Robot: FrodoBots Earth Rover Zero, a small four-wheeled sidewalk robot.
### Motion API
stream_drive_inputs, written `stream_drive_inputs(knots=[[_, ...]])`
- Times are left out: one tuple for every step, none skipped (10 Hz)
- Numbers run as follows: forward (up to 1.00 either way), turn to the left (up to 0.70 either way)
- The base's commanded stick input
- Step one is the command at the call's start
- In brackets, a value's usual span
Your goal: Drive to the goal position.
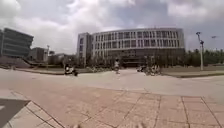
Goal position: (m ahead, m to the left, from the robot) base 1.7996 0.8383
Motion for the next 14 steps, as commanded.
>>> stream_drive_inputs(knots=[[0.6, -0.15], [0.6, -0.15], [0.6, -0.15], [0.6, -0.15], [0.6, -0.15], [0.6, -0.15], [0.6, -0.13], [0.6, -0.03], [0.6, 0.0], [0.6, 0.0], [0.6, 0.0], [0.6, 0.0], [0.6, -0.01], [0.6, -0.08]])
